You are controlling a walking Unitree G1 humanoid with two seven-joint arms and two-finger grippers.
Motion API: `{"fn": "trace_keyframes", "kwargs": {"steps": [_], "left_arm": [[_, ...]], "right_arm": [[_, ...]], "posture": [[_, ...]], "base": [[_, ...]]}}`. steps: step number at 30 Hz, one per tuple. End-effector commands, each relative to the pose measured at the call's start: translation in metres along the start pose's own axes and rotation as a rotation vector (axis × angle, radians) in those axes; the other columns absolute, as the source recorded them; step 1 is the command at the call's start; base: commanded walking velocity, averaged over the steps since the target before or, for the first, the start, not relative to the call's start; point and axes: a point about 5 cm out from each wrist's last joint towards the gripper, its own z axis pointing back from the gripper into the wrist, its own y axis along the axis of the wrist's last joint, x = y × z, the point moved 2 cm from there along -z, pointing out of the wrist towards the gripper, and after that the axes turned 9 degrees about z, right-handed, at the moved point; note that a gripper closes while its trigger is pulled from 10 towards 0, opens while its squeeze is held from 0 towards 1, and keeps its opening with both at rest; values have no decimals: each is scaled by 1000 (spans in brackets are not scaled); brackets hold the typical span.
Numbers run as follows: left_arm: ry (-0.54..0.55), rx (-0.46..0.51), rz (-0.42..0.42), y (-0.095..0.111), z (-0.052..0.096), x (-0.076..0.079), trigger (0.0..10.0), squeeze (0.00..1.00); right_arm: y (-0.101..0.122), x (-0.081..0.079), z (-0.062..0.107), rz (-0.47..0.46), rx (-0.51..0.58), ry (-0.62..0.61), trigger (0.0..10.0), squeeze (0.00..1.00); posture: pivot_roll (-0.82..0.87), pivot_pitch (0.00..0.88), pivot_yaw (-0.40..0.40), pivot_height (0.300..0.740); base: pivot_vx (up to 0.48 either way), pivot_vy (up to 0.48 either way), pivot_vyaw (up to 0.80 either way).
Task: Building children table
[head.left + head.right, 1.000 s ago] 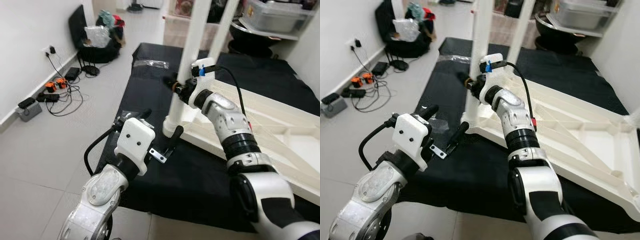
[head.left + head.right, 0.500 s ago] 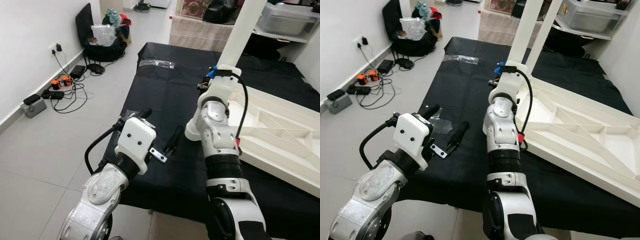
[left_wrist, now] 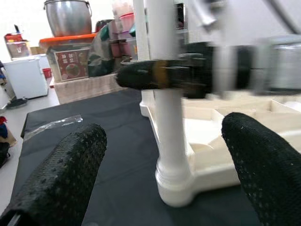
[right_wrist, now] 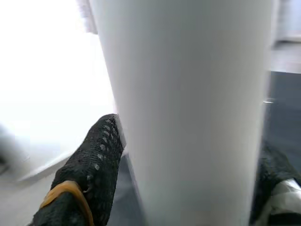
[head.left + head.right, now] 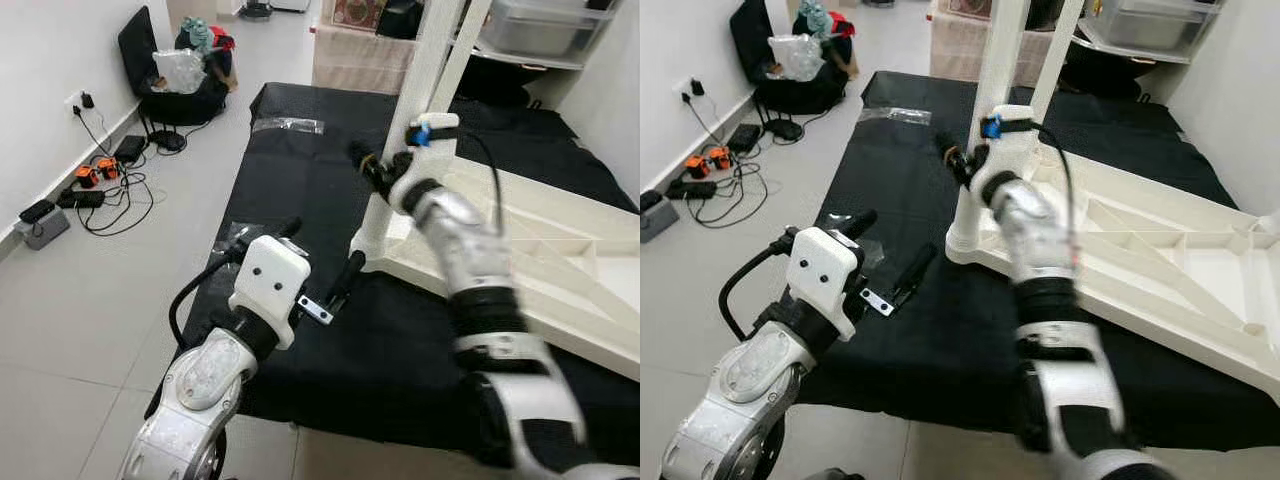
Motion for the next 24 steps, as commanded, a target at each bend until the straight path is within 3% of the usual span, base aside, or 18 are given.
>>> {"fn": "trace_keyframes", "kwargs": {"steps": [1, 5, 10, 11, 18, 20, 22, 23, 24], "left_arm": [[-4, 1, 4, -1, -1, 2, 10000, 0], [-3, -2, -8, -1, 0, 1, 10000, 0], [3, -1, -15, 0, 0, 1, 10000, 0], [5, -1, -15, 0, 0, 1, 10000, 0], [6, -1, -15, 0, -1, 1, 10000, 0], [4, 0, -12, 0, -2, 1, 10000, 0], [4, 0, -12, 0, -2, 1, 10000, 0], [4, 1, -12, 0, -2, 1, 10000, 0], [4, 1, -12, 0, -2, 1, 10000, 0]], "right_arm": [[6, -21, -2, -41, 61, 235, 10000, 0], [13, -19, -5, -97, 111, 325, 10000, 0], [9, -15, -21, -150, 103, 330, 10000, 0], [7, -17, -24, -175, 102, 353, 0, 0], [2, -21, -24, -171, 104, 400, 0, 0], [-3, -13, -23, -125, 78, 290, 0, 0], [-3, -13, -23, -125, 78, 290, 0, 0], [-7, -1, -24, -84, 36, 130, 0, 0], [-7, -1, -24, -84, 36, 130, 0, 0]], "posture": [[114, 66, -110, 740], [127, 71, -113, 740], [135, 72, -121, 740], [136, 73, -123, 740], [131, 76, -120, 740], [126, 75, -116, 740], [126, 75, -116, 740], [126, 75, -116, 740], [126, 75, -116, 740]], "base": [[0, 0, 0], [0, 0, 0], [0, 0, 0], [0, 0, 0], [0, 0, 0], [0, 0, 0], [0, 0, 0], [0, 0, 0], [0, 0, 0]]}}
